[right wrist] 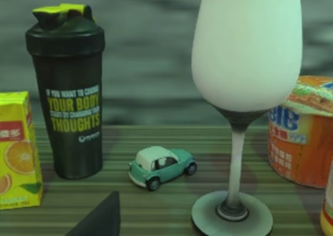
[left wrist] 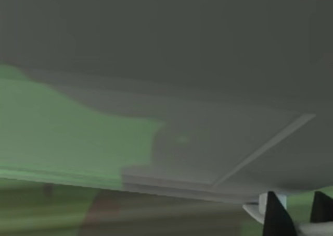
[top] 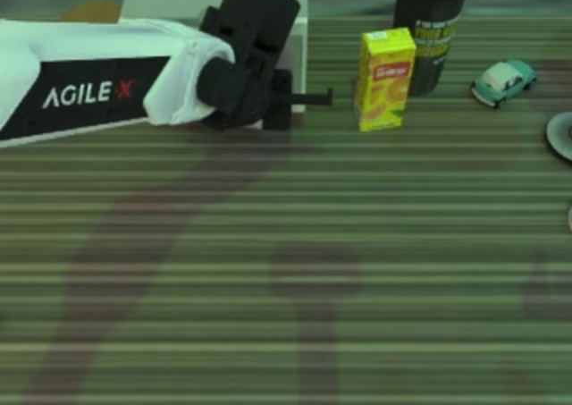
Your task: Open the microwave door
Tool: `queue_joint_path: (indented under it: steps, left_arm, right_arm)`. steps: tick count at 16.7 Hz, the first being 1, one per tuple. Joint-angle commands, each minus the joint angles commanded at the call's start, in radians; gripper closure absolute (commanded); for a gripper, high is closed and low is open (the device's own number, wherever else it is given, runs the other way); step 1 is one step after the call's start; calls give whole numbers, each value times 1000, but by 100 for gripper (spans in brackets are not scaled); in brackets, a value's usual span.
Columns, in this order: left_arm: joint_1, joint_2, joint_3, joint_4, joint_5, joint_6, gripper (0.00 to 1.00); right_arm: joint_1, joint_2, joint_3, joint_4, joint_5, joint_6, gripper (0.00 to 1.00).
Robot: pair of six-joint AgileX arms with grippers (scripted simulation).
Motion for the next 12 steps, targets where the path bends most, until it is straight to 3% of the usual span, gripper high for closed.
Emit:
queue_joint_path:
  steps: [12]
  left_arm:
    - [13, -45, -69, 39, 49, 63, 100]
  right_arm:
    - [0, 0, 0, 0, 0, 0, 0]
